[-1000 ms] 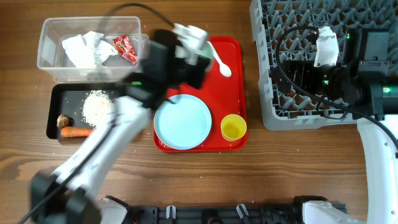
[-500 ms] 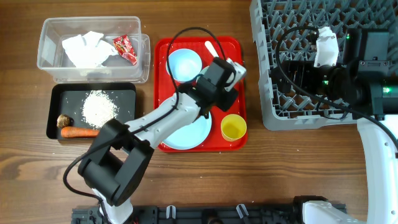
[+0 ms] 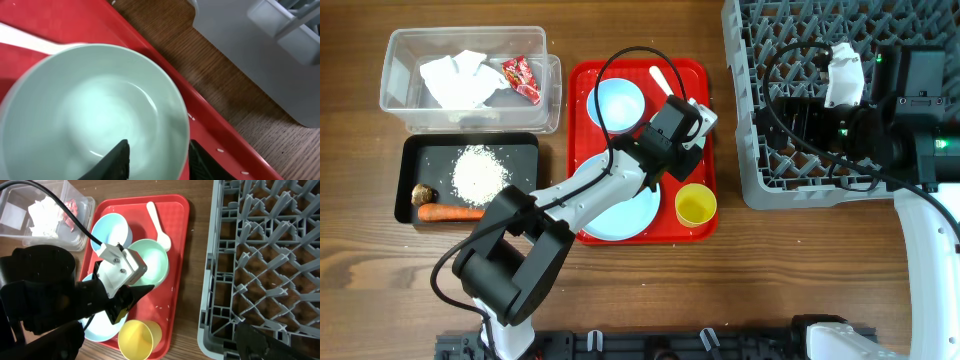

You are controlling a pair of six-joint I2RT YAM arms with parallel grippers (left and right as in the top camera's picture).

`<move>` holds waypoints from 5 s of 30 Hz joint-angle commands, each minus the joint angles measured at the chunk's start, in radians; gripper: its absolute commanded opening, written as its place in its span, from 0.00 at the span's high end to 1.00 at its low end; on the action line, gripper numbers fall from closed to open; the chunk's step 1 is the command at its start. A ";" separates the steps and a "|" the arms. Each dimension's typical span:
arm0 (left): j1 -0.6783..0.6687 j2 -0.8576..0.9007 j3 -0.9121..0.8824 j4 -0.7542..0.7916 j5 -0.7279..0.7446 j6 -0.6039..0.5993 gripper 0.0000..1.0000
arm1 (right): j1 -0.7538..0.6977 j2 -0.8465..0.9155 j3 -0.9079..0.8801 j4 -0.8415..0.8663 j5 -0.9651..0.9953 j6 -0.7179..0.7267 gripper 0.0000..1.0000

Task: Sort waste into correct bins and load items into the dishwasher rack
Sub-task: 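Return the empty green bowl to the red tray with the left gripper, then grasp the yellow cup with the left gripper and lift it, then hand the yellow cup from the left gripper to the right gripper, then carry the yellow cup with the right gripper and place it in the rack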

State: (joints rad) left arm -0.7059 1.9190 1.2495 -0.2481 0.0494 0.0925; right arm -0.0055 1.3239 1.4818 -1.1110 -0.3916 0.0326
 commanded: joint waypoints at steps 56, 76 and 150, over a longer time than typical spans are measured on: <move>0.175 -0.307 0.155 -0.570 0.575 -0.161 0.96 | -0.003 0.010 0.015 0.030 -0.162 -0.066 0.00; 0.488 -0.302 0.155 -0.329 1.218 -0.153 0.96 | 0.015 0.124 -0.268 0.622 -1.047 -0.164 0.00; 0.484 -0.297 0.155 -0.426 0.679 -0.153 0.54 | -0.035 0.092 -0.174 0.179 -0.121 -0.074 0.44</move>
State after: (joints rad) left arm -0.2207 1.6108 1.4017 -0.6491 0.9321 -0.0654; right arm -0.0364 1.4582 1.2247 -0.8501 -0.7918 -0.0750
